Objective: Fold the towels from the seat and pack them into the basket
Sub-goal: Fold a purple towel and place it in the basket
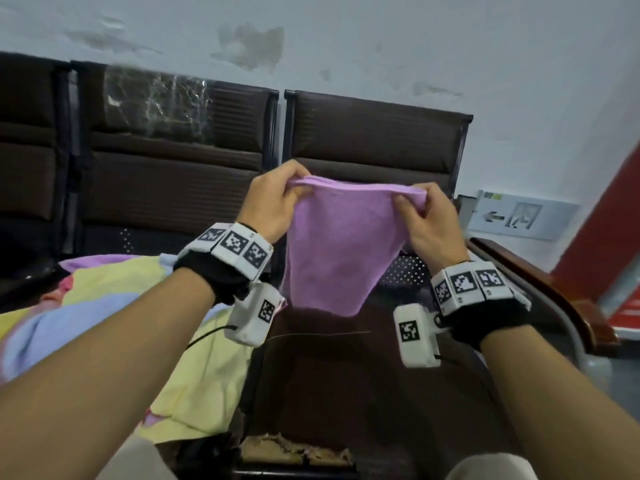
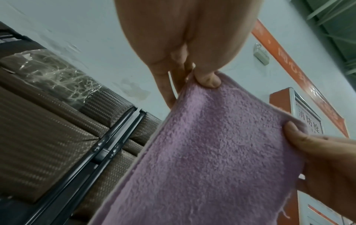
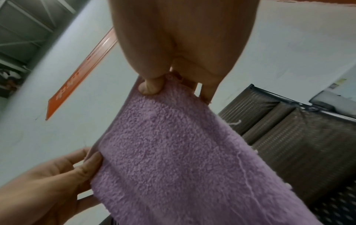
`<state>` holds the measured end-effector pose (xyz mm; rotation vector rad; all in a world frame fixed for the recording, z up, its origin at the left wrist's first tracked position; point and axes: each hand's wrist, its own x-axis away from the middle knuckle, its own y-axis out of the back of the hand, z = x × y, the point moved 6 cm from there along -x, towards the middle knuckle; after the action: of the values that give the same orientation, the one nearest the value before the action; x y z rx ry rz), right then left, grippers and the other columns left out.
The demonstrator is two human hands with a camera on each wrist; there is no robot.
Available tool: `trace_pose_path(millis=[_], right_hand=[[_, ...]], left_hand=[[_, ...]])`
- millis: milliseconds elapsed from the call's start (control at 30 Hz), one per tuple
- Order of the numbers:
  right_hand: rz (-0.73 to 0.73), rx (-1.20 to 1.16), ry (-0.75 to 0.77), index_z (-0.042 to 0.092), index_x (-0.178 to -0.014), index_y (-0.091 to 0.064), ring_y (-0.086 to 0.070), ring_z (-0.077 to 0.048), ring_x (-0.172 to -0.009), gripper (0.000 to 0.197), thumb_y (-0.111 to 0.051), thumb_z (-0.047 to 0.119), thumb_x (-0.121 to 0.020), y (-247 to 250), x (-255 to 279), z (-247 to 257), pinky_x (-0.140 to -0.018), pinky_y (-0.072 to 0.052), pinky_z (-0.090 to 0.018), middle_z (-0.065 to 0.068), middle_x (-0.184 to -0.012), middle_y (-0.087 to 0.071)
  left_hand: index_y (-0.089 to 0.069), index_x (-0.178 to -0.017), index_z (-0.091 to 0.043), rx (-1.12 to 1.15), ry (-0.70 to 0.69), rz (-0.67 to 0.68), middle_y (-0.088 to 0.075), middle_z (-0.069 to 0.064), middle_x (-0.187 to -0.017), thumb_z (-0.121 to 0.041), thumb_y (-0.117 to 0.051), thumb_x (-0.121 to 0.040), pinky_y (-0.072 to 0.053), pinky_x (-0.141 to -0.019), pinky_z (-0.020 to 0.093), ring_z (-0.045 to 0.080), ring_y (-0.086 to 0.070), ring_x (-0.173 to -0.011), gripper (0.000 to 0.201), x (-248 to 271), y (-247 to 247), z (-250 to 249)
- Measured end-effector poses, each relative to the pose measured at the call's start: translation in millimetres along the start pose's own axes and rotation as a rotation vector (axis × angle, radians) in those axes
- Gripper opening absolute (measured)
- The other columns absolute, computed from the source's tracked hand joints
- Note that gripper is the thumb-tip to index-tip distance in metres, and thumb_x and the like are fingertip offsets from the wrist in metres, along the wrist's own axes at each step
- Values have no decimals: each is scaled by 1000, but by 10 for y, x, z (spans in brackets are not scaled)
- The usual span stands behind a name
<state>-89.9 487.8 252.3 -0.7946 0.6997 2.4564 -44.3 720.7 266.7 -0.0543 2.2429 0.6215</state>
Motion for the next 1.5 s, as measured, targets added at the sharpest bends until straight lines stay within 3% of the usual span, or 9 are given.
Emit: trace_pose_path(millis=[200, 400, 533, 700, 833, 967, 1200, 1367, 1500], right_hand=[[254, 50, -118, 17, -87, -63, -55, 12, -65, 5, -67, 14, -86, -56, 992, -357, -62, -39, -4, 11, -76, -63], [418, 149, -293, 19, -87, -74, -64, -3, -78, 6, -71, 22, -82, -45, 1791, -752, -73, -51, -23, 7, -81, -72], [461, 222, -465, 20, -95, -74, -65, -14, -86, 16, -68, 30, -84, -136, 1879, -1100, -80, -53, -33, 2, -86, -72], [400, 282, -535, 19, -97, -74, -63, -15, -85, 20, -68, 32, -84, -314, 1610, -1508, -75, -46, -26, -1, -87, -72], [369, 369, -545, 15, -78, -69, -60, -17, -75, 20, -68, 34, -83, -408, 1339, -1870, -66, -39, -24, 1, -71, -65], [564, 481, -663, 14, -101, -65, -64, -25, -90, 22, -70, 26, -82, -505, 1312, -2219, -80, -55, -38, -8, -97, -67], [1108, 604, -238, 16, -96, -67, -56, -13, -86, 26, -66, 39, -84, -762, 1659, -1876, -83, -45, -27, 1, -98, -62], [1411, 654, -172, 19, -115, -59, -51, -19, -105, 56, -72, 54, -73, -774, 1993, -1685, -95, -43, -34, -2, -114, -53], [1458, 789, -92, 17, -121, -47, -40, -24, -114, 70, -82, 40, -66, -814, 2115, -1656, -97, -41, -37, -6, -122, -42]], left_hand=[[-59, -87, -22, 61, 217, 286, -62, -4, -82, -8, -55, -91, -38, -67, 19, 9, -56, -79, 15, 1094, -318, 309], [-65, -90, -15, 90, 329, 643, -65, -1, -87, -12, -62, -88, -40, -72, 13, 14, -57, -82, 5, 2077, -611, 529], [-67, -91, -16, 93, 402, 668, -66, -3, -90, -22, -65, -86, -47, -79, 30, 18, -61, -88, 9, 2114, -691, 743], [-64, -95, -16, 171, 514, 600, -62, 2, -85, -19, -64, -87, -48, -39, 23, 12, -62, -59, 9, 1860, -1008, 1038], [-64, -94, -20, 114, 455, 526, -63, -8, -86, -23, -66, -86, -49, -46, 17, 7, -59, -72, 9, 1498, -1353, 1308], [-61, -110, -10, 42, 579, 669, -65, 6, -89, -15, -67, -85, -55, -60, 33, 21, -62, -68, 27, 1581, -1737, 1676], [-50, -129, -17, -223, 443, 890, -49, 7, -119, -10, -78, -70, -42, -82, 22, 15, -52, -89, 65, 1832, -1777, 1777], [-62, -113, -18, -278, 284, 961, -42, 0, -114, -4, -68, -79, -48, -90, 29, 14, -52, -93, 37, 1948, -1632, 1460], [-66, -111, -20, -286, 106, 1094, -58, 2, -109, -16, -54, -90, -42, -92, 25, 13, -54, -99, 24, 2059, -1656, 1130]])
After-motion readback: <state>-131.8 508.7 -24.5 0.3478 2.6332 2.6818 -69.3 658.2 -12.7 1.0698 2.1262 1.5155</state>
